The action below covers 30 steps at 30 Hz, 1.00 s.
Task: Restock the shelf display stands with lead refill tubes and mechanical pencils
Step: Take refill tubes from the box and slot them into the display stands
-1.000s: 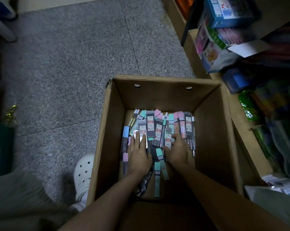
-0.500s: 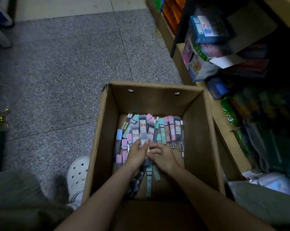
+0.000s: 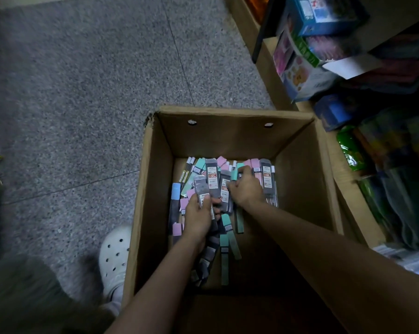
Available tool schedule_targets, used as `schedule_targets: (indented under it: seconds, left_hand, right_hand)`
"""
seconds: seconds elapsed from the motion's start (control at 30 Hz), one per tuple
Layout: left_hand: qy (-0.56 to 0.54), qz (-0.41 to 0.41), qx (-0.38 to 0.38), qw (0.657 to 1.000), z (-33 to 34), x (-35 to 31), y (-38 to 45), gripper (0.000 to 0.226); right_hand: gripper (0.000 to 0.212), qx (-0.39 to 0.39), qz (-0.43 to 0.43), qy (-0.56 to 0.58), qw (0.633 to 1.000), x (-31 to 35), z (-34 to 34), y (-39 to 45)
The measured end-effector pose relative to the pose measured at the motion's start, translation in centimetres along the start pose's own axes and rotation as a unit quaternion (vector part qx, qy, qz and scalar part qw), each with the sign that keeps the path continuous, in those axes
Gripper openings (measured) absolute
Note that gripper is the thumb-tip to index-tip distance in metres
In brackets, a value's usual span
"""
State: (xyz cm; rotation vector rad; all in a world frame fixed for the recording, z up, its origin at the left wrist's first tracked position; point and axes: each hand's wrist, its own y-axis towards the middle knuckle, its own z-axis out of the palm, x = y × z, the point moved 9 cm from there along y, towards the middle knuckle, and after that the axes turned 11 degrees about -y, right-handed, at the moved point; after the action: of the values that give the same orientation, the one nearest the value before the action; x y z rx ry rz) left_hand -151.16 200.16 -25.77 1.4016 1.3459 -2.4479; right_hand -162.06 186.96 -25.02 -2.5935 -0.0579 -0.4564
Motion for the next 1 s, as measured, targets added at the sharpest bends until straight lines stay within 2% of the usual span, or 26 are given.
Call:
schedule_targets:
  seconds: [0.07,0.17,0.3,0.4,0.53,0.73,0.8,0.87,1.0]
  left_hand:
    - [0.0,0.002,0.011,1.0,0.2,0.0,0.0,0.017]
    - [-0.003,0.008,0.013,1.0,0.3,-0.3,-0.1,0.016]
    - [-0.008,0.005,0.016,1.0,1.3,-1.2,-1.1,0.035]
    - [0.04,0.035,0.055,0.997,3.7,-4.0,-2.4,0.053]
    - [0.102,0.102,0.144,0.979,8.4,-10.1,-5.4,0.048]
    - [0.189,0.118,0.324,0.92,15.7,-17.6,-11.4,0.049]
    - [0.208,0.119,0.375,0.896,18.0,-19.2,-13.7,0.047]
    - [0.226,0.147,0.411,0.871,20.3,-20.9,-16.1,0.045]
    - [0.147,0.176,0.46,0.858,24.6,-23.1,-20.6,0.045]
  right_hand:
    - [0.042,-0.017,0.007,-0.002,1.0,-0.3,0.4,-0.2]
    - [0.041,-0.041,0.018,0.064,0.997,-1.0,-0.1,-1.0]
    - [0.048,-0.056,0.019,0.179,0.982,-1.8,-3.1,-2.1]
    - [0.051,-0.046,0.029,0.264,0.963,-2.1,-5.9,-3.3]
    - [0.031,-0.063,0.044,0.384,0.92,-1.7,-10.4,-5.9]
    - [0.02,-0.112,-0.049,0.359,0.925,0.4,-20.7,-10.8]
    - [0.023,-0.116,-0.057,0.382,0.915,0.6,-24.4,-12.6]
    - [0.027,-0.145,-0.101,0.374,0.91,0.9,-28.6,-14.9]
    - [0.023,-0.25,-0.115,0.292,0.916,-0.8,-35.7,-19.4]
